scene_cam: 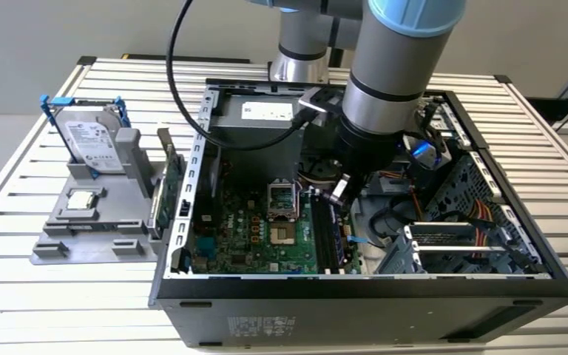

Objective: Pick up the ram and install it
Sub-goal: 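Press down the ram until it locks into place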

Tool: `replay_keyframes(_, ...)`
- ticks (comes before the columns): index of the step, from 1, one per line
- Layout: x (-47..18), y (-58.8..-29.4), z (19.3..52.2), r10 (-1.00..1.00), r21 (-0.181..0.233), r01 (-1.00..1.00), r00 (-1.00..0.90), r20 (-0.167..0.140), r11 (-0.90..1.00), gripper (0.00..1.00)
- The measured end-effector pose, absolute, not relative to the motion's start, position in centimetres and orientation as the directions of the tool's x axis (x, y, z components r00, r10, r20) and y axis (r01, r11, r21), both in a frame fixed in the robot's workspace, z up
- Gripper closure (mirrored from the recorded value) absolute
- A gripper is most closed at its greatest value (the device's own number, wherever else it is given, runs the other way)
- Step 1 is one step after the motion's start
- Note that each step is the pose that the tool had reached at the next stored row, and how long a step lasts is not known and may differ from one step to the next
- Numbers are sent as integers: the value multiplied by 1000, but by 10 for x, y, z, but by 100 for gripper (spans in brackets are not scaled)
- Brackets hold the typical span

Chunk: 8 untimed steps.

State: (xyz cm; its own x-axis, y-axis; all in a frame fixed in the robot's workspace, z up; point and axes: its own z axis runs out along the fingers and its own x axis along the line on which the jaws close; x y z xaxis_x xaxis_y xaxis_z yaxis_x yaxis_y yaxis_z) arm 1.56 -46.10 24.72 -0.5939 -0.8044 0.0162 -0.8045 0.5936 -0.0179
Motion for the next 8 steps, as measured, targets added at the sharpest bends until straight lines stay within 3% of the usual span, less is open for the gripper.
replay_keyframes(8, 15, -460, 246, -881, -15, -881, -473, 12, 473, 100)
